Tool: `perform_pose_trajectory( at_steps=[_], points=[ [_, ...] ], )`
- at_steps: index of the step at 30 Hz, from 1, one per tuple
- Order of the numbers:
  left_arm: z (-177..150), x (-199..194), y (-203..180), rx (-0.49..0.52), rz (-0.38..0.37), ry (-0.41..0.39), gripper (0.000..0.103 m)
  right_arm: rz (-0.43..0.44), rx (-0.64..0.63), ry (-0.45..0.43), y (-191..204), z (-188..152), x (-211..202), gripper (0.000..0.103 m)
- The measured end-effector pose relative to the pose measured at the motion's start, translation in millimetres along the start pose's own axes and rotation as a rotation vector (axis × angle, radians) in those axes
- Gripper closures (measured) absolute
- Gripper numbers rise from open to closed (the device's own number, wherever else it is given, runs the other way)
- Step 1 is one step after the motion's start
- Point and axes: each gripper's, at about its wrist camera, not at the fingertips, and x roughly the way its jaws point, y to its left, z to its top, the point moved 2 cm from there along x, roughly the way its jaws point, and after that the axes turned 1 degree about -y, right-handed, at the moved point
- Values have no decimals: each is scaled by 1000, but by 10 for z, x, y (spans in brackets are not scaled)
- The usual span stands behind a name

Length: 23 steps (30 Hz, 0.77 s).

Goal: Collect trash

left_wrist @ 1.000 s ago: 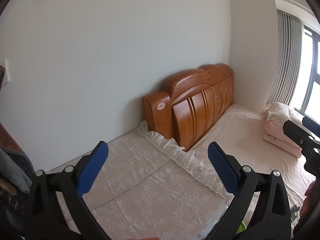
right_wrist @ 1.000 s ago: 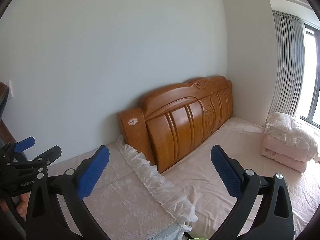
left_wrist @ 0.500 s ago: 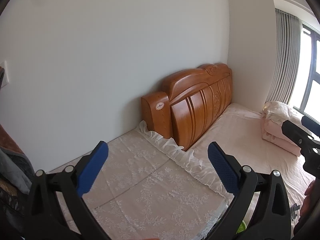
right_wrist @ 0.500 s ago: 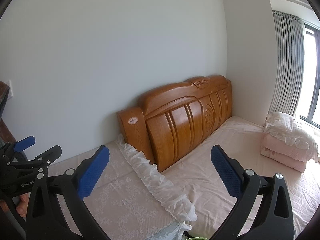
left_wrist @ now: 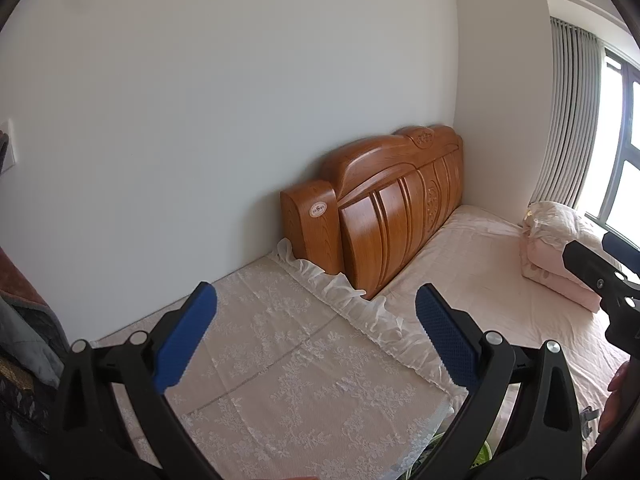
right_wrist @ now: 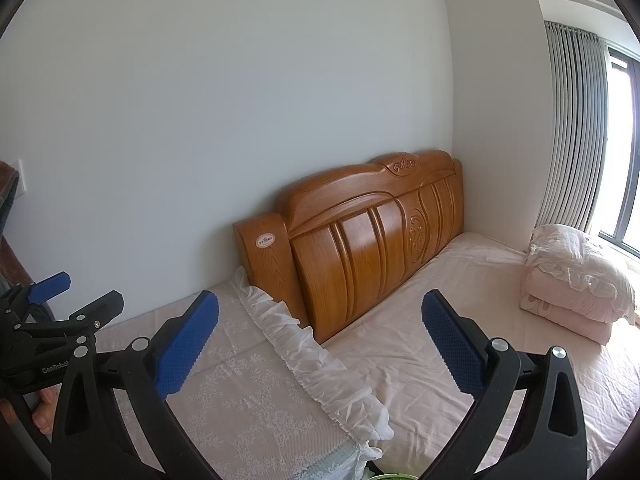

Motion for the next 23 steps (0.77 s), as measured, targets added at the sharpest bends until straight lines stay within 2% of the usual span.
perform_pose_trajectory(
  at_steps=[12,23],
  points=[
    [-62,83,-10,-11,-16,33,8,-3,0,15,-6,-70,-12,2],
    [-62,63,-65,5,-26,29,8,-3,-1,26,-1,-67,30,2]
  ],
)
